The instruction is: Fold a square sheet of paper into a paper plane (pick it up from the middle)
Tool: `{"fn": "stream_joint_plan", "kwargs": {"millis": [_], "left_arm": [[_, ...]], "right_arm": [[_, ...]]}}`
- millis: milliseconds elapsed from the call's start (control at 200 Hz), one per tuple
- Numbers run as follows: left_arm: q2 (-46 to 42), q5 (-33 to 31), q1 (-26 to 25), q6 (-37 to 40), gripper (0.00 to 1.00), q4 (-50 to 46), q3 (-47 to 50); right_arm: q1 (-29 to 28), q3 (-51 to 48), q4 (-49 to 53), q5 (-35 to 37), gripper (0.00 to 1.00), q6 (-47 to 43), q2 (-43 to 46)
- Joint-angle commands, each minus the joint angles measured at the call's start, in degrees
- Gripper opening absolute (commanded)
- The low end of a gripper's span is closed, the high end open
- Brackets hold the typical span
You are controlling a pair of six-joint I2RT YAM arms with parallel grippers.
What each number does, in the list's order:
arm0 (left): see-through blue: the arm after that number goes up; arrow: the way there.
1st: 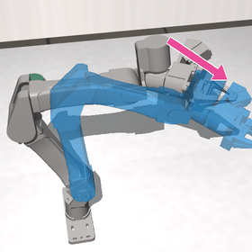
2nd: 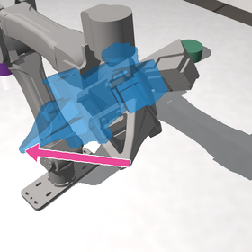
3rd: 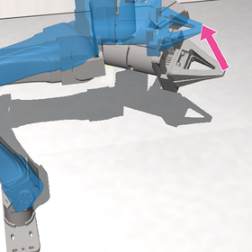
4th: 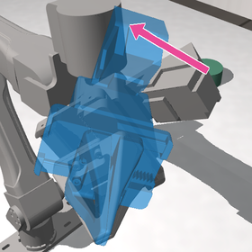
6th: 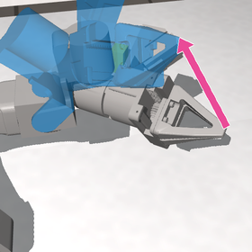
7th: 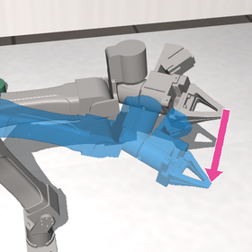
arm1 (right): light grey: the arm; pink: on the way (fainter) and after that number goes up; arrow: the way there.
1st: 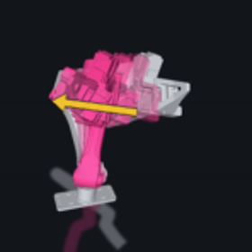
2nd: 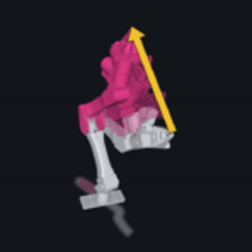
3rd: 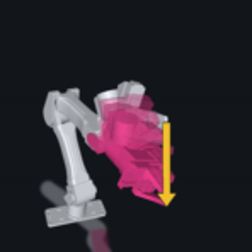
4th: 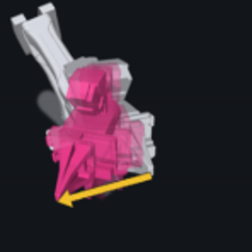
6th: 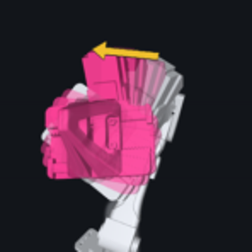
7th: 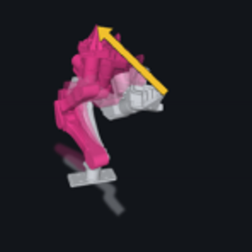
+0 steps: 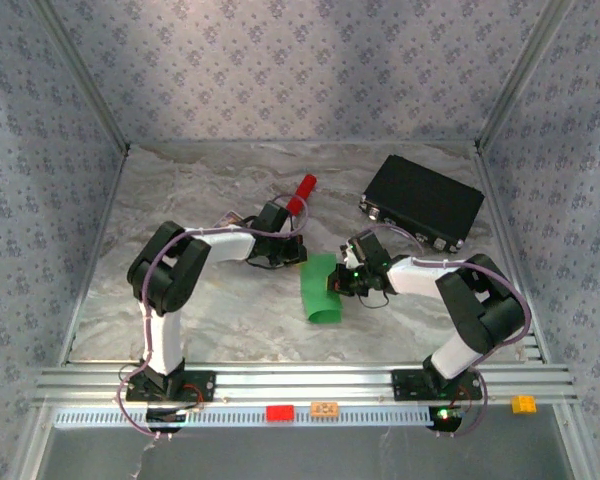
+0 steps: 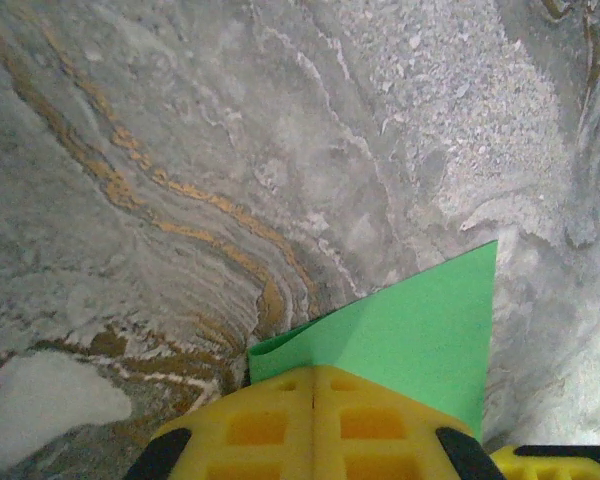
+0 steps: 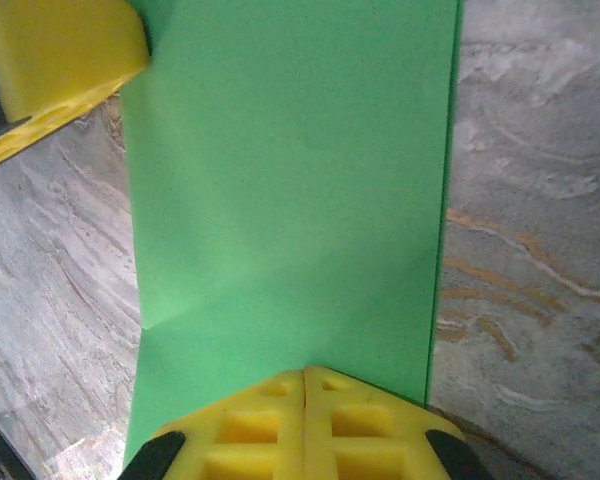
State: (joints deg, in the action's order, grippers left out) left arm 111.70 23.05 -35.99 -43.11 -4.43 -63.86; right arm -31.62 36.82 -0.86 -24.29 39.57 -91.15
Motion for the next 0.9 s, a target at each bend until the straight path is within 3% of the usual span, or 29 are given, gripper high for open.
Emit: {"fn": "stream_joint_plan", "kwargs": {"millis": [0, 365, 705, 894], "left_arm": [[1.36, -5.76, 1.35, -0.83, 0.0, -1.8, -1.38], [0.09, -5.17, 0.73, -1.7, 0.0, -2.17, -1.7], [-11.15, -5.05, -1.95, -0.09, 0.08, -3.8, -0.77], [-12.3, 1.02, -2.63, -0.39, 0.08, -3.09, 1.3]], "right_arm": [[0.82, -2.88, 8.32, 4.51, 0.0, -0.74, -0.98], [1.04, -2.99, 8.64, 4.34, 0.0, -1.33, -0.86], [1.66, -2.8, 9.27, 3.21, 0.0, -2.69, -0.43], [1.67, -2.7, 8.91, 2.94, 0.0, -2.15, 0.14]]}}
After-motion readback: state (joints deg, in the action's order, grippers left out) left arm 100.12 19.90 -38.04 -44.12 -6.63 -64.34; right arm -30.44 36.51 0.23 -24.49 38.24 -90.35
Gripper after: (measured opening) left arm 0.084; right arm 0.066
